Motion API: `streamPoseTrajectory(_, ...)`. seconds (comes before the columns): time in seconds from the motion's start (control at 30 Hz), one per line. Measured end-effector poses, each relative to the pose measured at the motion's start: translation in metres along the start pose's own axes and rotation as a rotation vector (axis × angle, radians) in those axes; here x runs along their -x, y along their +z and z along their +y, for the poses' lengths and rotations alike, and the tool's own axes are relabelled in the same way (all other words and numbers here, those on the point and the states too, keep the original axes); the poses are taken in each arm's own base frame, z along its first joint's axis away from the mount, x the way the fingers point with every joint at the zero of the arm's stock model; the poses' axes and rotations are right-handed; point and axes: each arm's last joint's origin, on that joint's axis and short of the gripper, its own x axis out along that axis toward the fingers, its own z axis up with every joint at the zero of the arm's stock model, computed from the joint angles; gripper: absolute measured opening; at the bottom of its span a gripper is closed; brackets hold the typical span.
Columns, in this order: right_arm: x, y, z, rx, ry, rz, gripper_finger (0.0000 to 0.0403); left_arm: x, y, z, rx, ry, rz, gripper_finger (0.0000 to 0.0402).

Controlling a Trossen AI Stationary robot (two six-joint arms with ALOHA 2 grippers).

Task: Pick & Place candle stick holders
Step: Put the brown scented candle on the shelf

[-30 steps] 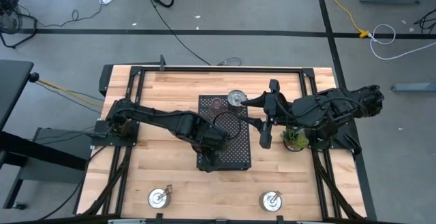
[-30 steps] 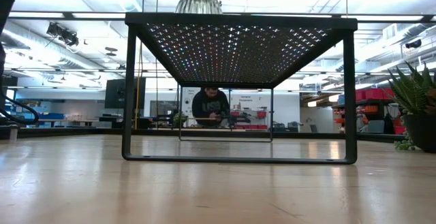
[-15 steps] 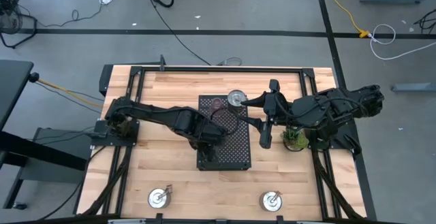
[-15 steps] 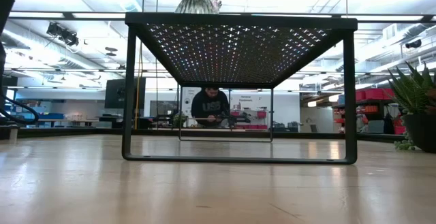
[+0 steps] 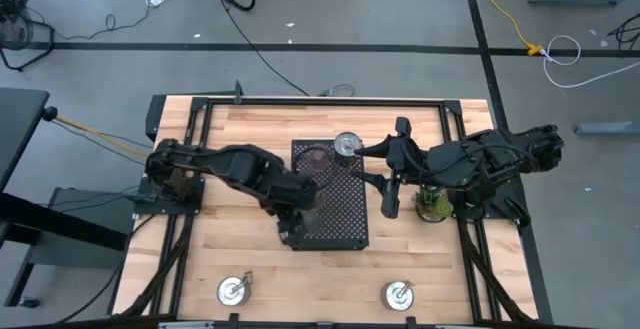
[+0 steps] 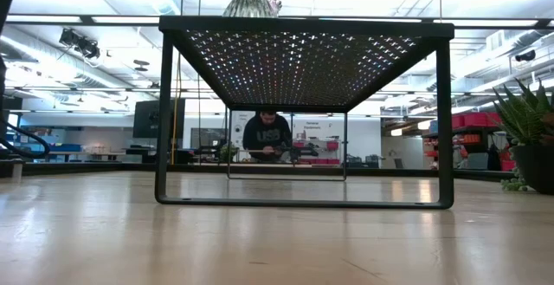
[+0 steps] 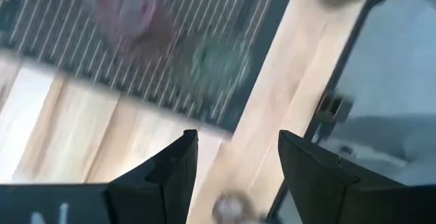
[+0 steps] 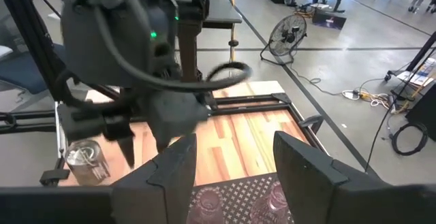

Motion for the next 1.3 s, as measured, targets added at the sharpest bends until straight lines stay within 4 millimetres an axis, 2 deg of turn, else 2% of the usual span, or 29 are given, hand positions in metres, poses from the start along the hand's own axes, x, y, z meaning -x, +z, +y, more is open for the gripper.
streamPoseTrajectory(0.1,0.000,-0.001,0.000,-0.005,-0.001,0.009,0.0197,0.007,-0.011,-0.007,0.018,-0.013,0.020,0.0208)
streamPoseTrajectory(0.3,0.000,-0.002,0.000,-0.014,-0.003,0.018,0.0197,0.025,-0.049,-0.030,0.082,-0.062,0.023,0.0208)
streamPoseTrajectory(0.67,0.000,-0.002,0.000,-0.064,0.001,0.023,0.0197,0.029,-0.119,-0.075,0.248,-0.058,0.022,0.0208)
streamPoseTrajectory(0.83,0.000,-0.002,0.000,-0.096,0.005,0.016,0.0197,0.009,-0.158,-0.086,0.300,0.027,0.103,0.0208)
streamPoseTrajectory(1.0,0.000,0.000,0.000,-0.142,0.008,0.005,0.0197,-0.019,-0.193,-0.088,0.319,0.153,0.180,0.0208)
streamPoseTrajectory(1.17,0.000,0.000,0.000,-0.238,0.009,0.006,0.0197,-0.040,-0.214,-0.088,0.301,0.201,0.185,0.0209)
streamPoseTrajectory(1.3,0.000,0.000,0.001,-0.264,0.035,0.013,0.0197,-0.059,-0.225,-0.094,0.308,0.146,0.205,0.0209)
